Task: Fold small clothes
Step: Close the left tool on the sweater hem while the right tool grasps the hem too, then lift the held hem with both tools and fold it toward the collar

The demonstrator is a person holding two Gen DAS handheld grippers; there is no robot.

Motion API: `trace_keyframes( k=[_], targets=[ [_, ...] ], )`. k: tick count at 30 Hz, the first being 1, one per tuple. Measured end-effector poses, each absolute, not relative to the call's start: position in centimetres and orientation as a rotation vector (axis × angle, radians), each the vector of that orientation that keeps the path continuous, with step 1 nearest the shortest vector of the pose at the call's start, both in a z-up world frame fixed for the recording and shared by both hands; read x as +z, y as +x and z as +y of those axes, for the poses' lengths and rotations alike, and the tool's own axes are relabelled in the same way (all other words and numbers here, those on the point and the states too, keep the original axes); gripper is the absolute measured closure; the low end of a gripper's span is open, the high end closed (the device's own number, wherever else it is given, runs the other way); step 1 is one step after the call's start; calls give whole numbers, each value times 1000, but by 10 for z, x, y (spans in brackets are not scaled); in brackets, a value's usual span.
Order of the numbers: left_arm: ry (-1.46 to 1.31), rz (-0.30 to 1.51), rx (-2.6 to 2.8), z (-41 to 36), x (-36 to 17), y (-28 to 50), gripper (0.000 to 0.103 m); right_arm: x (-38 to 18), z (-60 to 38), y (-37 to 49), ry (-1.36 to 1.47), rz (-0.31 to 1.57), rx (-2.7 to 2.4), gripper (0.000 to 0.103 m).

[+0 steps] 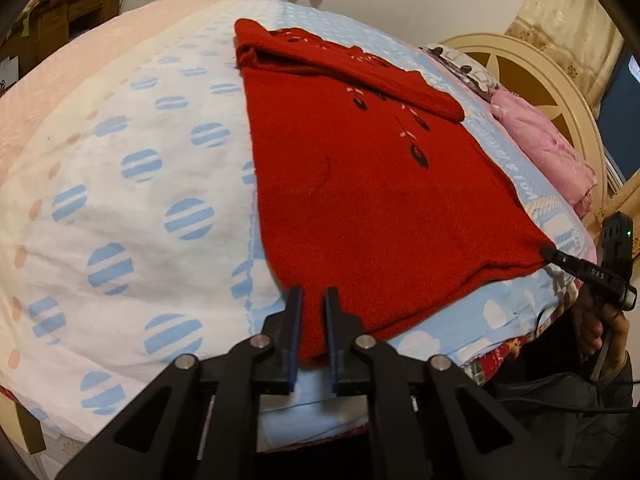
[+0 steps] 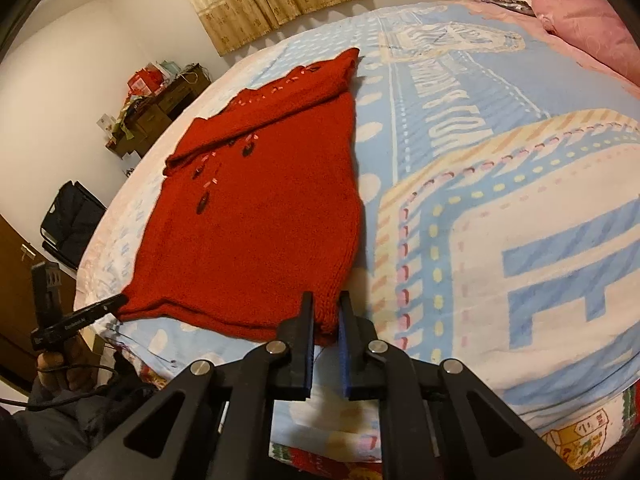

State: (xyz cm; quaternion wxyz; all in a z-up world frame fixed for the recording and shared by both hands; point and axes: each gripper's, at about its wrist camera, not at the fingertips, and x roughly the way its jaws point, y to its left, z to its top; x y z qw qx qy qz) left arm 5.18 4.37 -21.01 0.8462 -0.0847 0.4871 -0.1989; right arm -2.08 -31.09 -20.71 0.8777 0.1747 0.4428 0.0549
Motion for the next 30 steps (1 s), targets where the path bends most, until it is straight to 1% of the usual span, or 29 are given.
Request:
trace_keyframes(
  k=[3, 9, 17, 23, 30],
  targets=[
    [-179, 1007, -438, 43, -204, 50, 96, -203, -310, -23, 367, 899, 140, 95],
    [-235, 916, -466, 59, -182, 50, 96, -180, -319, -30, 465, 799, 223, 95],
    [-294, 914, -493, 66, -176, 72, 97, -172, -334, -19, 559, 777, 243, 95],
    [-350, 860, -517, 72, -151, 98, 97, -142, -341, 4, 613, 702, 289, 95],
    [-402, 815, -532, 76, -133, 140, 98, -114, -349, 54, 632, 643, 298, 95]
  ],
)
